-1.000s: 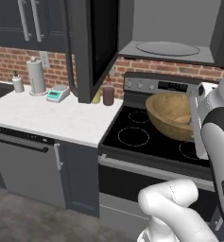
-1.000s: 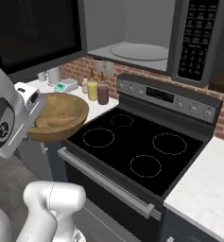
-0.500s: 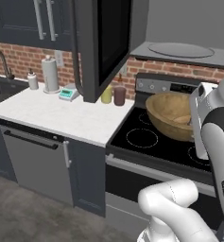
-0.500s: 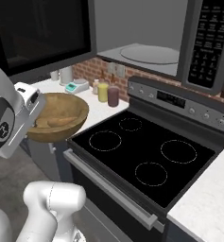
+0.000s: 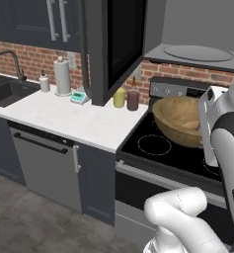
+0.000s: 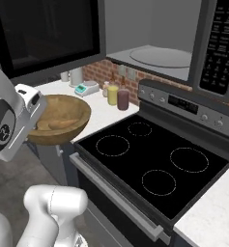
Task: Pick the sweet potato from the sink and place it in the bowl. Then pick the bowl and place it in the microwave. Then close the microwave door and press the start button.
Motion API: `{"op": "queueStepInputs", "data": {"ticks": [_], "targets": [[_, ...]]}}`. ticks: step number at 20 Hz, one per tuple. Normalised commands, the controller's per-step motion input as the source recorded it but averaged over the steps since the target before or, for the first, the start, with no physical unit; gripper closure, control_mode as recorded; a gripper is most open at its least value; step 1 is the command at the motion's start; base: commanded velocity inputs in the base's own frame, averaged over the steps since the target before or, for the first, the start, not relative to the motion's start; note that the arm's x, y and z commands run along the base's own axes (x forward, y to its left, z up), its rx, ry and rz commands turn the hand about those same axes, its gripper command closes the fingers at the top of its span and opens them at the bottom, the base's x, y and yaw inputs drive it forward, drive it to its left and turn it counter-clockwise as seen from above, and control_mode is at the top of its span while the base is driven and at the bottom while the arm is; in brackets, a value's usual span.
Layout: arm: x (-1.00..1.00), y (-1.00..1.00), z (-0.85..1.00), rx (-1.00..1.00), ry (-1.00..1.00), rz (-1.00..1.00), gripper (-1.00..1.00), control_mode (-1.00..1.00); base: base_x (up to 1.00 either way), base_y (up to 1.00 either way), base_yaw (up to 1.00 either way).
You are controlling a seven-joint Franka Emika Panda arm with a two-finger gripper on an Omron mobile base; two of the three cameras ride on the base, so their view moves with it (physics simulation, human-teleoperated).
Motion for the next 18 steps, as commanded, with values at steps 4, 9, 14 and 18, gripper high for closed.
{"op": "queueStepInputs", "data": {"ticks": [4,9,14,18], "targets": [[0.0,0.0,0.0,0.0,0.0,0.0,1.0,1.0,-0.03,0.0,0.06],[0.0,0.0,0.0,0.0,0.0,0.0,1.0,1.0,0.0,-0.01,0.05],[0.0,0.0,0.0,0.0,0.0,0.0,1.0,1.0,-0.16,-0.05,0.01],[0.0,0.0,0.0,0.0,0.0,0.0,1.0,1.0,-0.27,-0.06,0.0]]}}
